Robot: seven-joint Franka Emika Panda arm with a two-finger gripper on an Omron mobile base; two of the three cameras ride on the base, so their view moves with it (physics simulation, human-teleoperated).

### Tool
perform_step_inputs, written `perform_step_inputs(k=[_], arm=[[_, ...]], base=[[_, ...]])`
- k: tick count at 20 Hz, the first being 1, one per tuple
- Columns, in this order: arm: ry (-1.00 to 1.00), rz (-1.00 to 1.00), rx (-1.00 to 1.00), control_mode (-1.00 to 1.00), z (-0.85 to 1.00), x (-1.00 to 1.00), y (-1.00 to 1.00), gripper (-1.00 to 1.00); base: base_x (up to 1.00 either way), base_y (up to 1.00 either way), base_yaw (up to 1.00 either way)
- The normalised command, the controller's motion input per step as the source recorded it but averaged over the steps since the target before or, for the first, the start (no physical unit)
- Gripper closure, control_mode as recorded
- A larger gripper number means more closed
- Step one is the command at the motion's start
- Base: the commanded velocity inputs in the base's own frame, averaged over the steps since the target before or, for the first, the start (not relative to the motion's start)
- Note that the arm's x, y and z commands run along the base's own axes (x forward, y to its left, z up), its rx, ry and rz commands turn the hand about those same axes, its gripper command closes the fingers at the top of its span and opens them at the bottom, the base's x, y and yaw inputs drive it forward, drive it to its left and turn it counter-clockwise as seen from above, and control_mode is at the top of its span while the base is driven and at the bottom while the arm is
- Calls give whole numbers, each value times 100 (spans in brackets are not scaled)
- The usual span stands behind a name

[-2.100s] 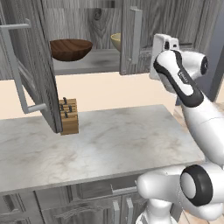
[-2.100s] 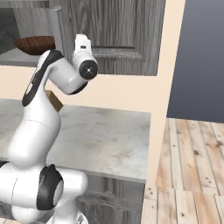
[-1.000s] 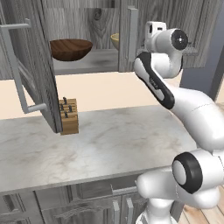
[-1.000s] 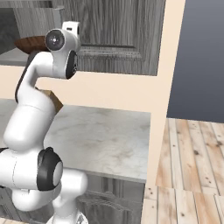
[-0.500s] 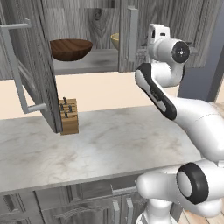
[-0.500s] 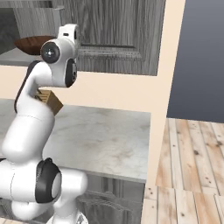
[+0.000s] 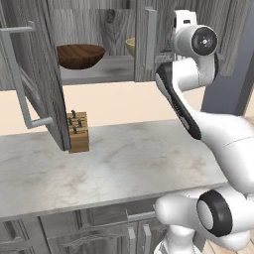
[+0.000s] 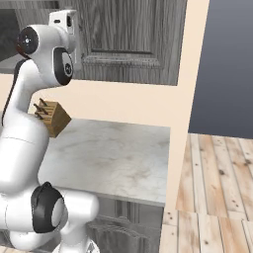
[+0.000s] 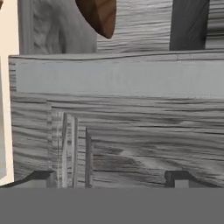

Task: Open the cabinet. Pick the bowls from the counter and place them in the cabinet. Then close the cabinet.

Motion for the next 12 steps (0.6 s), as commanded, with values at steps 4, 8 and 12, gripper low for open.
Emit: perform_step_inputs(k=[4,8,12], arm=[[-16,-13,-3,-100,-10,-61,3,-100],[-22,-14,0,-100,-7,-71,4,-100],[-9,-18,0,-100,0,-75,6,-100]], base=[[0,0,0],[0,0,0],[0,0,0]])
